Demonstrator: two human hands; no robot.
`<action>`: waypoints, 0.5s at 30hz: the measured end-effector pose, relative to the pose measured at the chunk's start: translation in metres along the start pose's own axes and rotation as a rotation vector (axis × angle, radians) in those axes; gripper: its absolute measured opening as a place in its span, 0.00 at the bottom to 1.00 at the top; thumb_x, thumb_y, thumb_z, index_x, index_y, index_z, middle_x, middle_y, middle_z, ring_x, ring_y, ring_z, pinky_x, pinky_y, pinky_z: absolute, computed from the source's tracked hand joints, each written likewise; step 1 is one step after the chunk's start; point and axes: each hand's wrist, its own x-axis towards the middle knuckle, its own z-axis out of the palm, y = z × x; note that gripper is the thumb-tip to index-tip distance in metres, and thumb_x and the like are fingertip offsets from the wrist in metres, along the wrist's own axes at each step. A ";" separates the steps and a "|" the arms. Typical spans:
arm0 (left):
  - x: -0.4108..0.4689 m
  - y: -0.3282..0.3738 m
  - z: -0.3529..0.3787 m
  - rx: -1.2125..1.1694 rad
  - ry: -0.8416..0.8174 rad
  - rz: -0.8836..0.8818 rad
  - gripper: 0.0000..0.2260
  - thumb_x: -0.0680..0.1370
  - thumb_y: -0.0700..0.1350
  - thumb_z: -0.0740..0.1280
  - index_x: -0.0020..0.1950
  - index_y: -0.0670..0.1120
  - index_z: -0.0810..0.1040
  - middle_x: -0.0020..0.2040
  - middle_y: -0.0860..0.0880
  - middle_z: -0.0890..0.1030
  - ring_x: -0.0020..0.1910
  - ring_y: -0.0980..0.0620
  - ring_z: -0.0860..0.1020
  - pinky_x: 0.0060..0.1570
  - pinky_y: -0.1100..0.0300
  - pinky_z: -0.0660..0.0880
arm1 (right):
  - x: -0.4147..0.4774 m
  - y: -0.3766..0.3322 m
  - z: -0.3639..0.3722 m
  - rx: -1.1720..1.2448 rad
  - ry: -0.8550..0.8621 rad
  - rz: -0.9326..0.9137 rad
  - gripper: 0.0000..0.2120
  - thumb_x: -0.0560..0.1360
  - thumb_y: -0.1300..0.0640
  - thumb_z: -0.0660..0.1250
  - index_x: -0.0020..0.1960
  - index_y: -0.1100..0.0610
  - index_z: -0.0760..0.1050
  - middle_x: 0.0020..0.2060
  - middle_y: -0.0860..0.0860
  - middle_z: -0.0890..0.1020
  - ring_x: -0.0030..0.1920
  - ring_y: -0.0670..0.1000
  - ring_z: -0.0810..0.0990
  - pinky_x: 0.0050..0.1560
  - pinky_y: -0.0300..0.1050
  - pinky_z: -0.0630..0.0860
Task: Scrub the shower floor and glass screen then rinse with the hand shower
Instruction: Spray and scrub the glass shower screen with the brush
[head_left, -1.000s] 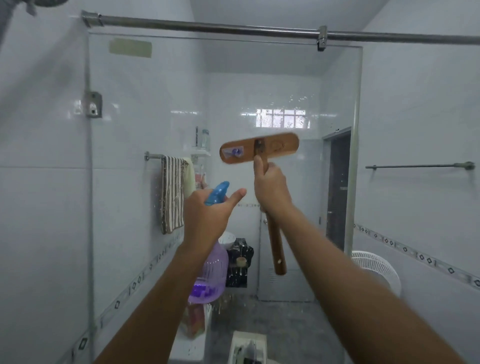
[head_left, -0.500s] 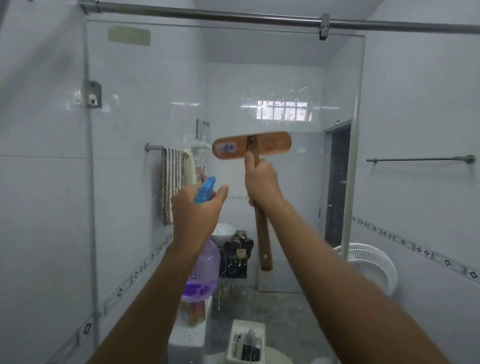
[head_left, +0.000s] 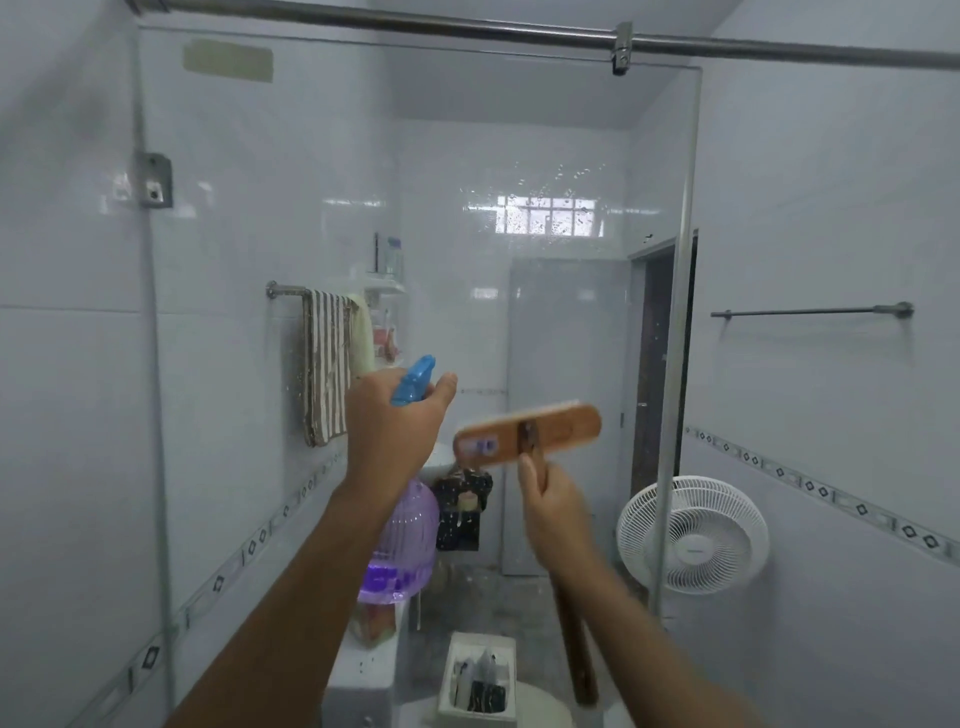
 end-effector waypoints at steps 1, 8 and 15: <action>-0.002 0.001 0.004 0.003 -0.019 -0.001 0.17 0.75 0.51 0.75 0.38 0.38 0.80 0.34 0.38 0.82 0.34 0.37 0.82 0.33 0.41 0.80 | 0.019 -0.012 -0.017 0.007 0.029 -0.010 0.17 0.83 0.42 0.55 0.42 0.50 0.71 0.31 0.46 0.73 0.26 0.40 0.71 0.27 0.34 0.69; -0.015 0.016 0.045 -0.166 -0.303 -0.205 0.19 0.71 0.51 0.78 0.45 0.36 0.80 0.35 0.38 0.82 0.26 0.48 0.77 0.32 0.54 0.80 | 0.132 -0.127 -0.126 0.028 0.049 0.034 0.17 0.81 0.43 0.57 0.53 0.56 0.73 0.32 0.54 0.71 0.26 0.49 0.70 0.25 0.41 0.73; -0.011 0.029 0.067 -0.170 -0.213 -0.090 0.21 0.71 0.55 0.78 0.39 0.37 0.79 0.34 0.40 0.82 0.31 0.42 0.82 0.37 0.48 0.81 | 0.143 -0.129 -0.149 -0.020 0.049 -0.004 0.16 0.82 0.42 0.56 0.55 0.52 0.73 0.35 0.55 0.72 0.27 0.49 0.69 0.27 0.40 0.75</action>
